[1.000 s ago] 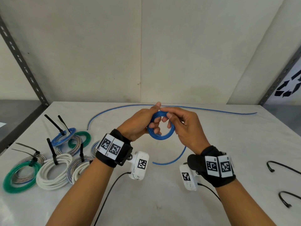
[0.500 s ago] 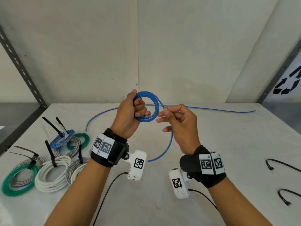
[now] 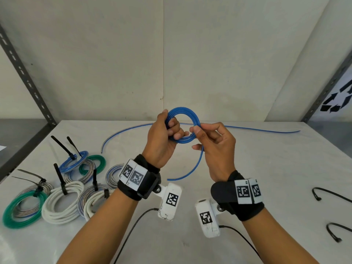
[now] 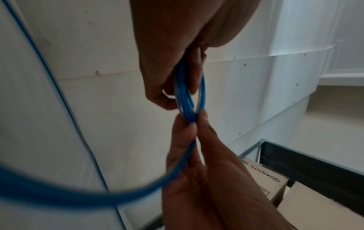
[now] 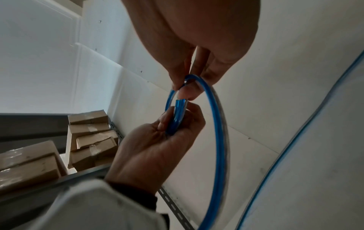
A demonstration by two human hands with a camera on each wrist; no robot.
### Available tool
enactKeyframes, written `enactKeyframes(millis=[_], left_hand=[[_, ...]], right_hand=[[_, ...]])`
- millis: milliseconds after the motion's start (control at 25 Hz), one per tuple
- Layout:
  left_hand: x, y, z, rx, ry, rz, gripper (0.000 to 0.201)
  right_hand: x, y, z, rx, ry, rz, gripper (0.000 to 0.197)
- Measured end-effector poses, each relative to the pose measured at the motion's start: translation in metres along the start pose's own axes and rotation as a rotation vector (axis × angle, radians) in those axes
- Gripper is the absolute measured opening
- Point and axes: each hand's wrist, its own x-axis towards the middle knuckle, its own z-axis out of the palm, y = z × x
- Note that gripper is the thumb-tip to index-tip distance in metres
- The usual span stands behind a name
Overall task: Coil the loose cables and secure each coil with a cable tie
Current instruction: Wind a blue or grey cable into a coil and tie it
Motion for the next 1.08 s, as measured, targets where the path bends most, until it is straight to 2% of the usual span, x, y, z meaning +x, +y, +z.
enactKeyframes(millis=[120,280,360,520,680,840,1080], left_hand=[[0.0,0.009,-0.008,0.231,-0.123,-0.065,0.048],[-0.006,0.011,-0.007,0.723,-0.294,-0.112,0.053],[-0.01,0.009,-0.003,0.783,-0.3,-0.105,0.051],[-0.008,0.012,-0.003,0.663,-0.191,-0.006,0.051],[-0.002,0.023,-0.01,0.432,-0.078,0.071,0.045],[-0.003,0.021,-0.007,0.292,-0.051,0.099,0.044],[-0.006,0.014,0.003,0.186,-0.076,0.098,0.046]], right_hand=[[0.007,-0.003,-0.011,-0.07,-0.053,-0.051,0.011],[0.013,-0.003,-0.024,-0.348,-0.28,-0.165,0.009],[0.015,-0.003,-0.026,-0.399,-0.312,-0.176,0.01],[0.015,-0.006,-0.029,-0.333,-0.235,-0.167,0.014],[0.013,-0.006,-0.023,-0.223,-0.148,-0.147,0.009],[0.003,0.0,-0.006,-0.127,-0.15,-0.123,0.014],[0.001,0.0,-0.002,-0.032,-0.056,-0.106,0.019]])
